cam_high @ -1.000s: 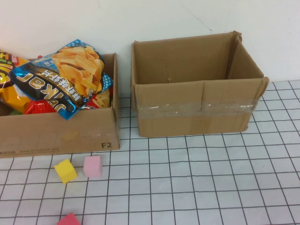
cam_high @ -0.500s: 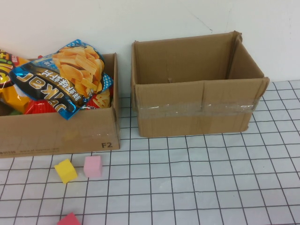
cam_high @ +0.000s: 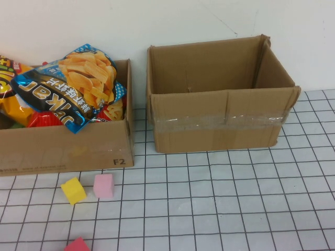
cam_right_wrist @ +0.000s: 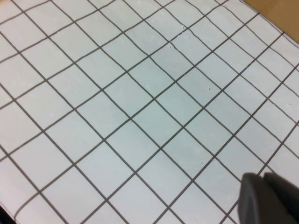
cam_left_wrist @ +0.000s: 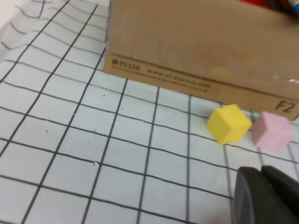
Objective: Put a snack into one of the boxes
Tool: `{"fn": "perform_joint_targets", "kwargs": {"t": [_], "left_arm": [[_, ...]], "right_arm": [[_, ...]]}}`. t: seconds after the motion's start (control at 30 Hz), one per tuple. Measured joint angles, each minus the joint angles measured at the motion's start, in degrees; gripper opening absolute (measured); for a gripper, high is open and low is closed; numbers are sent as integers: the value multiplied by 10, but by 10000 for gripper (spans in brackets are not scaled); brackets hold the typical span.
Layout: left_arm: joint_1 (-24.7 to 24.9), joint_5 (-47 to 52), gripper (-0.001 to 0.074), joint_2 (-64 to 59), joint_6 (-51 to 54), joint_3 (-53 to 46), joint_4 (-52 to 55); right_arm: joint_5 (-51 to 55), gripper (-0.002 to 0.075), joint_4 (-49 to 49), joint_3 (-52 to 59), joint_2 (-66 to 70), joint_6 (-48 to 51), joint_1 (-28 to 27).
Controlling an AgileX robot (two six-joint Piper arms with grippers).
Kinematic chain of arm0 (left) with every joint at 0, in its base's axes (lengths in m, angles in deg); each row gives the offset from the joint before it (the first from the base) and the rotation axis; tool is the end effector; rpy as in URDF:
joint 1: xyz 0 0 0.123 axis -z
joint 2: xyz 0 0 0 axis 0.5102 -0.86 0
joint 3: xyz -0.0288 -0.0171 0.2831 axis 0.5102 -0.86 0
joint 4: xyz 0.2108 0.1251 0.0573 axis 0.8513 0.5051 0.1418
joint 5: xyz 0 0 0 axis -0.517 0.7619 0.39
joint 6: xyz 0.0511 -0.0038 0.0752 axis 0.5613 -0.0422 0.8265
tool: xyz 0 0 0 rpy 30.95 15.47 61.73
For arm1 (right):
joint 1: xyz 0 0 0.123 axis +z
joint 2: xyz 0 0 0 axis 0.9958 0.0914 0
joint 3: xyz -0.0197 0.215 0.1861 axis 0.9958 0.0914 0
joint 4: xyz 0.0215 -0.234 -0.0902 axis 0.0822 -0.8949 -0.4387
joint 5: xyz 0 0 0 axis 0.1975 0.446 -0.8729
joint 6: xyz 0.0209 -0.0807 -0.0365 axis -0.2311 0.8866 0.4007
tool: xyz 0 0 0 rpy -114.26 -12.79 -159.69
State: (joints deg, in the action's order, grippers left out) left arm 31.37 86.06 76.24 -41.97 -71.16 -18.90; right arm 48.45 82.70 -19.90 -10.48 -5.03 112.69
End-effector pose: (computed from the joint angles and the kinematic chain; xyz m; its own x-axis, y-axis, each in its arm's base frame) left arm 0.0428 0.0031 0.2088 -0.2774 -0.3453 -0.8966 -0.1298 0.9381 -0.3212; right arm 0.0644 0.0416 0.2555 -0.2804 -0.5654 -0.7757 -0.6697 0.6941 -0.2639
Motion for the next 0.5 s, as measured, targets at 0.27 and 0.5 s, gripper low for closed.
{"fn": "perform_joint_targets", "kwargs": {"t": [0.27, 0.5], "left_arm": [[-4, -136, -1, 0, 134, -87, 32], [13, -113, -1, 0, 167, -86, -20]], "right_arm": [[0, -1, 0, 0, 0, 0, 0], [0, -1, 0, 0, 0, 0, 0]]}}
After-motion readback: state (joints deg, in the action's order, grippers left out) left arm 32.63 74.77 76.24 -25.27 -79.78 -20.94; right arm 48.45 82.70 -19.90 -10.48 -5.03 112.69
